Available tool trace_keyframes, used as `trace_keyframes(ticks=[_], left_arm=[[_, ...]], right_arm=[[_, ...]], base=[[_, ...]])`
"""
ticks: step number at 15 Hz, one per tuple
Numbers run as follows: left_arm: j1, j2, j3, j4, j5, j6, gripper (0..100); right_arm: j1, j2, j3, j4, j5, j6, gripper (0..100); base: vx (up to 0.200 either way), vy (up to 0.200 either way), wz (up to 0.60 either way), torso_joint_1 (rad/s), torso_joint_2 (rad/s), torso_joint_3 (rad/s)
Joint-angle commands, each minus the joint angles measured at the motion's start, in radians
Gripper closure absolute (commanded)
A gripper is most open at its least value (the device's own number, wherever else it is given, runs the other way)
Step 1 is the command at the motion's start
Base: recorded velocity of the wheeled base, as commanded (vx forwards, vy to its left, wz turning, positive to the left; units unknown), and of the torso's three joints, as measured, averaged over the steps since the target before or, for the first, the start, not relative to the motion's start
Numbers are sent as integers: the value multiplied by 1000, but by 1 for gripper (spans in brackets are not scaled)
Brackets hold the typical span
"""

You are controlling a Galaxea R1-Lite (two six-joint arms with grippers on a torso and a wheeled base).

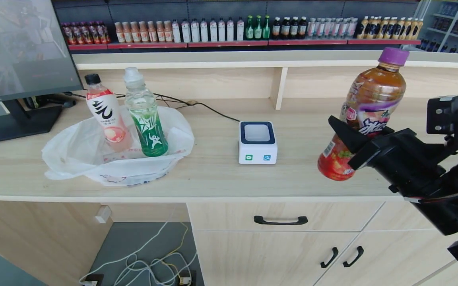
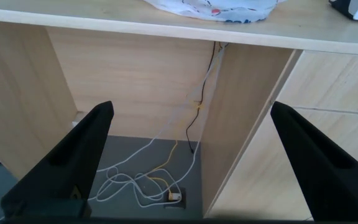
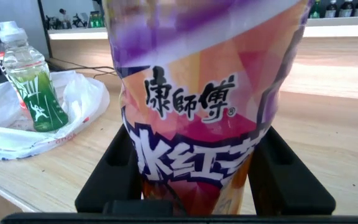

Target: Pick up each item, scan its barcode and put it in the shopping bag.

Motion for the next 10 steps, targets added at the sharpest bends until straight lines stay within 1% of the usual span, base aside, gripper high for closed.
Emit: trace_keyframes(ticks=[1, 3, 7, 9, 10], left_arm=[[0, 0, 0, 0, 0, -1, 0], [0, 0, 0, 0, 0, -1, 0], [0, 0, 0, 0, 0, -1, 0], [0, 0, 0, 0, 0, 2, 0], [0, 0, 0, 0, 0, 2, 0]], right_arm=[[-7, -10, -15, -1, -11, -2, 100], [-44, -18, -40, -1, -28, -26, 100], [-40, -36, -25, -1, -11, -30, 100], [-50, -35, -41, -1, 47, -72, 100], [-56, -35, -49, -1, 99, -105, 100]], base=[[0, 0, 0, 0, 0, 0], [0, 0, 0, 0, 0, 0], [0, 0, 0, 0, 0, 0], [0, 0, 0, 0, 0, 0], [0, 0, 0, 0, 0, 0]])
